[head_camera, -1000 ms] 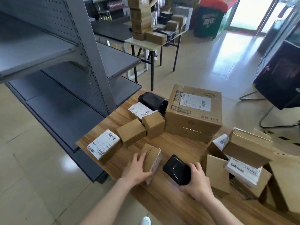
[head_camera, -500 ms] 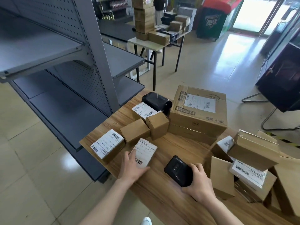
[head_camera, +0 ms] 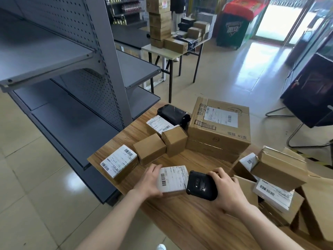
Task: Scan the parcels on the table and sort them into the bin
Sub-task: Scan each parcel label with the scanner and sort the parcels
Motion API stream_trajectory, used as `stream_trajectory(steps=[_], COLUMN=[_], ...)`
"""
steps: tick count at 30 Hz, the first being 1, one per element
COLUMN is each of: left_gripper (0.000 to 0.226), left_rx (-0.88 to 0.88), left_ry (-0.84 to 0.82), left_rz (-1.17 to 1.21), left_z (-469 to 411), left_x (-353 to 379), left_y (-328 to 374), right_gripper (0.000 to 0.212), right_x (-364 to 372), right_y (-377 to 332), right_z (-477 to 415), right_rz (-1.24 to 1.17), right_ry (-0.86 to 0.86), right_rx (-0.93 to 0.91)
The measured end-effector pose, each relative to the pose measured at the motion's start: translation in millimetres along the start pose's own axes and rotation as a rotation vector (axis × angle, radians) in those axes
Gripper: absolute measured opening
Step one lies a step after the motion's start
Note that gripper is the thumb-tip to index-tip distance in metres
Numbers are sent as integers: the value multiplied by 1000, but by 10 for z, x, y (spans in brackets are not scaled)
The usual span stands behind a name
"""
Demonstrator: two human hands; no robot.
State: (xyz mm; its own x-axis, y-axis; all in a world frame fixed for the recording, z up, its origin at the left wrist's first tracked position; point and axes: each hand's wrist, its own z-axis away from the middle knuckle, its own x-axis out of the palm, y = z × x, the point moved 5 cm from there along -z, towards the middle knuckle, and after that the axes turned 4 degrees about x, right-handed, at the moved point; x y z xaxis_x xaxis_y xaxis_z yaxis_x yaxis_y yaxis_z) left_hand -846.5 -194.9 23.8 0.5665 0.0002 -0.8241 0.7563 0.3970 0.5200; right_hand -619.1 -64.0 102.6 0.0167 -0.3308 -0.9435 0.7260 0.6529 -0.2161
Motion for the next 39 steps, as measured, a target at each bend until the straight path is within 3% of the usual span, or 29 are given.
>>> stream_trajectory(steps=[10,20,28,39], left_gripper=[104,78,76,77], left_rx=[208,300,564,927], left_ry=[12,330,474,159], left_rz=[-128,-46,125,136], left_z=[-100,12,-176,-299], left_x=[-148,-398,-487,258], left_y=[342,911,1958,3736], right_gripper=[88,97,95,83], right_x=[-154,-253,-392,-223], right_y=[178,690,1257,1995], right_z=[176,610,1261,2711], right_rz=[70,-364,-506,-554], right_ry=[24,242,491,676], right_rx=[18,307,524,954])
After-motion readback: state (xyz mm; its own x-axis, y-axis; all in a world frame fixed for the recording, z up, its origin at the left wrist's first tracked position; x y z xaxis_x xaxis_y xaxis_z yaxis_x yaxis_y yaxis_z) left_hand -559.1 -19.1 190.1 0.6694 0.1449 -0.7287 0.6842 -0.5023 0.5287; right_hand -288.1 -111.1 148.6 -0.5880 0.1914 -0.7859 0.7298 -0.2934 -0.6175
